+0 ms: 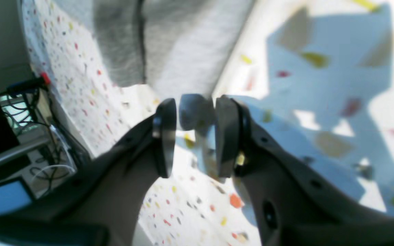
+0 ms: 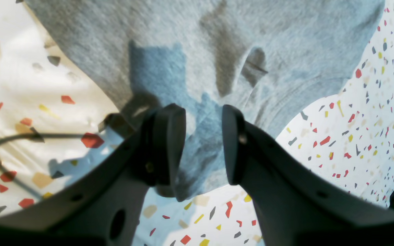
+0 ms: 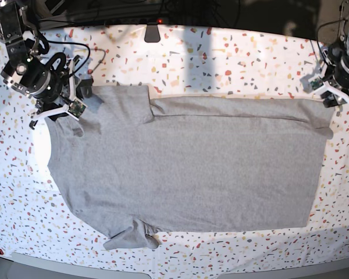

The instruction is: Fold the T-shirt properly

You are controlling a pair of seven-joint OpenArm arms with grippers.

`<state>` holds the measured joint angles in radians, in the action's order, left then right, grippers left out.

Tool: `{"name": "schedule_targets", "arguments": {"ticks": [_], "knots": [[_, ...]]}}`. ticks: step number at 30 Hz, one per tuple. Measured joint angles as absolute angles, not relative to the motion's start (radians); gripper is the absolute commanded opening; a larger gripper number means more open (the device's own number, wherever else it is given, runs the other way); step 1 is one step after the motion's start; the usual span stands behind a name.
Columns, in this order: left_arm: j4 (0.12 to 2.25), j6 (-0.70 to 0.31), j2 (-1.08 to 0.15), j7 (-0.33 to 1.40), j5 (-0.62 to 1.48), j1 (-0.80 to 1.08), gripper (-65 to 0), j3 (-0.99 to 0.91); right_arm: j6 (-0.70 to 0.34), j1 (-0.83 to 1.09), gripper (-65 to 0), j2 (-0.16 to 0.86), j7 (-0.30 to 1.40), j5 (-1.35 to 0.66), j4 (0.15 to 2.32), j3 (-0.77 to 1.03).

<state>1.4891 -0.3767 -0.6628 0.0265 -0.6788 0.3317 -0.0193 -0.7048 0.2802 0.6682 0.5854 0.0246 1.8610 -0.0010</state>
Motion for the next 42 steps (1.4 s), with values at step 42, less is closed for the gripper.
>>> {"name": "schedule_targets", "arguments": {"ticks": [42], "knots": [[1.459,-0.314,-0.681,0.191,-0.649,0.249,-65.0,0.145,-0.705,0.421,-42.5,0.673,0.513,0.207,1.802,-0.001]]}}
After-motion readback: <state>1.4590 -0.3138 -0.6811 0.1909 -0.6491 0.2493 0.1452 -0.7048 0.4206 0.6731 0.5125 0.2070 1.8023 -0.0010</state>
